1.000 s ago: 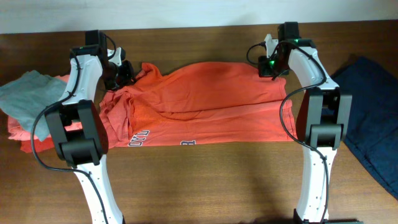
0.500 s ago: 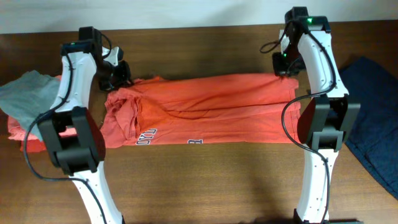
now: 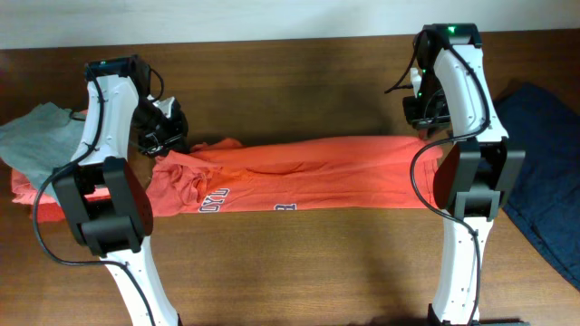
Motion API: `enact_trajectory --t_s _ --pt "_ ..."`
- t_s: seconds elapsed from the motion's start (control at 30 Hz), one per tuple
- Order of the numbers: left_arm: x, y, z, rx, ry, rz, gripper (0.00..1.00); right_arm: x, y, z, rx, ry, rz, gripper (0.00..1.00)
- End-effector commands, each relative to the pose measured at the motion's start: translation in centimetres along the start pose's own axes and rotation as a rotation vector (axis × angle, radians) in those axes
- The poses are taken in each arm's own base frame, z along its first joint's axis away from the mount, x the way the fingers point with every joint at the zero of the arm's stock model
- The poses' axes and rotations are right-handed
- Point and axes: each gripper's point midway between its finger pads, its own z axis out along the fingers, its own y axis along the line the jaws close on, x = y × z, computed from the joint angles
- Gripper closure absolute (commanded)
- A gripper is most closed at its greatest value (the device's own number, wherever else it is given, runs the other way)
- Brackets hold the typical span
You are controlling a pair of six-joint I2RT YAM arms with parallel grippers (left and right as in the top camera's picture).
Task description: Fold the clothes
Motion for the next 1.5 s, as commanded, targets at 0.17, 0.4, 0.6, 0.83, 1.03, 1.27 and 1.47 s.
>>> enact_trajectory --t_s 0.17,0.4,0.6,0.83,1.03,1.27,1.47 --pt "0.4 0.2 -0.8 -0.049 -0.013 0.029 0.99 0.3 -2.0 -1.1 -0.03 -0.031 0.059 0.81" --pt "0.8 -0.2 0.2 -0.064 0.005 0.047 0.99 0.9 -1.0 -2.9 -0.179 -0.079 0.034 0.74" --pt "2.6 1.5 3.7 -0.118 0.095 0.033 0.99 3.7 -1.8 -5.6 -0.189 -0.12 0.044 0.42" --pt "4.7 3.3 8.3 -0.125 0.164 0.013 0.99 5.6 -4.2 -7.8 -0.252 -0.183 0.135 0.32" --pt "4.6 3.5 8.7 -0.125 0.161 0.014 0.99 5.3 -3.8 -7.5 -0.278 -0.18 0.122 0.31" --pt "4.0 3.4 8.8 -0.122 0.136 0.021 0.99 3.9 -1.5 -6.6 -0.406 -0.221 0.014 0.3" --pt "3.5 3.3 8.8 -0.12 0.114 0.027 0.99 1.4 2.0 -1.6 -0.449 -0.238 -0.051 0.35"
